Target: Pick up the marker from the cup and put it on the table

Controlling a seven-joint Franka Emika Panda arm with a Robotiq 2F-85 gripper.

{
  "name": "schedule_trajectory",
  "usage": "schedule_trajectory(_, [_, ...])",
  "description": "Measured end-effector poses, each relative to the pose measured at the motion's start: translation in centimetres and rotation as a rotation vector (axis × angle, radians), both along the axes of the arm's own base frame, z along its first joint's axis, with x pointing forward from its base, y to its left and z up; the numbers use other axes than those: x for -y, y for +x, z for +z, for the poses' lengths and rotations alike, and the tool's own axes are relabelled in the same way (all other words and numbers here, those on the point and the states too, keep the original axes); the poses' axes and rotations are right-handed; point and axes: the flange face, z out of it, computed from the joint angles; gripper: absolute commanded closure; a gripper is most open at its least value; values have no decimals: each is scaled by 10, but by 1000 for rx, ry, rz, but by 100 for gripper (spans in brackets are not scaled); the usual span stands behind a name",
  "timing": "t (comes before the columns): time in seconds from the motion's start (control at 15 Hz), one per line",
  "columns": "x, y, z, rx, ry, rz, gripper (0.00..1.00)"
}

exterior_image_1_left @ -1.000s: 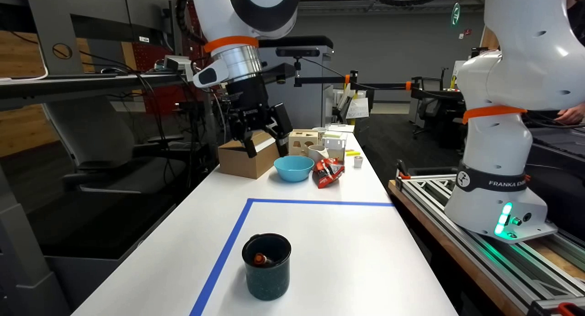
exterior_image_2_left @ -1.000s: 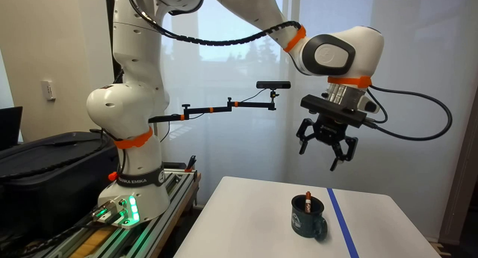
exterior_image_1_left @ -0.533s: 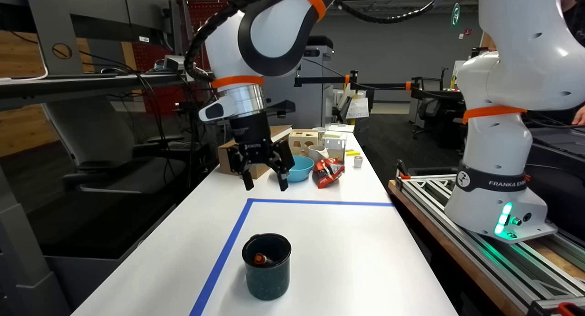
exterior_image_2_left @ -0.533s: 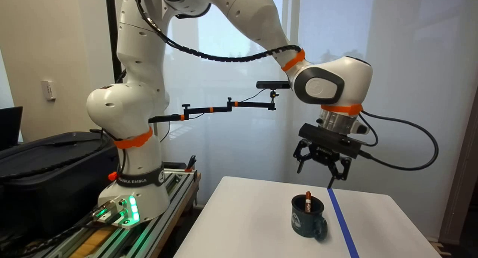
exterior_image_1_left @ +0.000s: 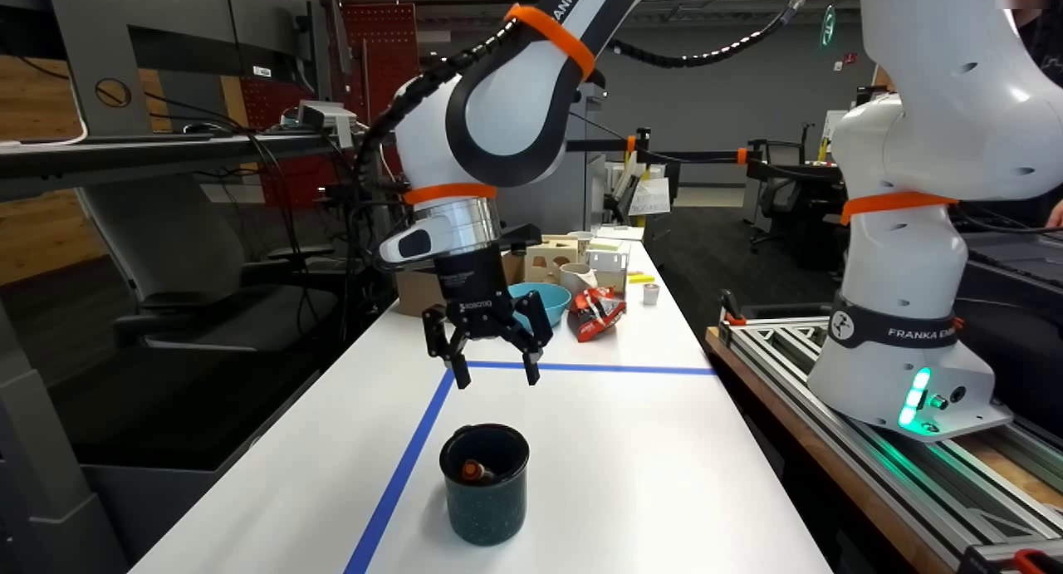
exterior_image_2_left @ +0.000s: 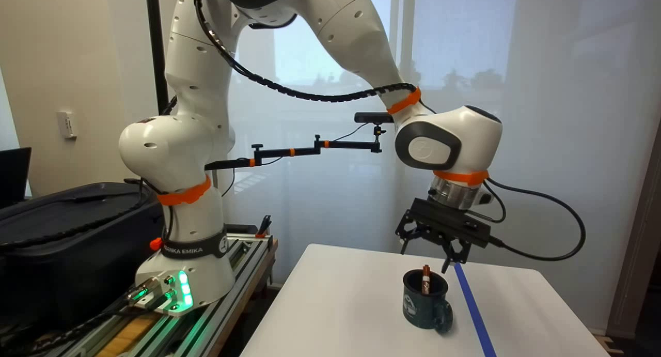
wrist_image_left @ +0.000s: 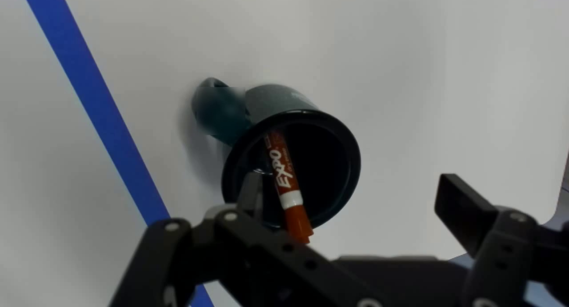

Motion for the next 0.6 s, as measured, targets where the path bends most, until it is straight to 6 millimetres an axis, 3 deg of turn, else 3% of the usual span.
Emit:
schedule_trajectory(0.33, [-5, 0, -3, 104, 61, 65, 0])
schedule_trajectory(0.6, [-8, -11, -15, 112, 112, 106, 0])
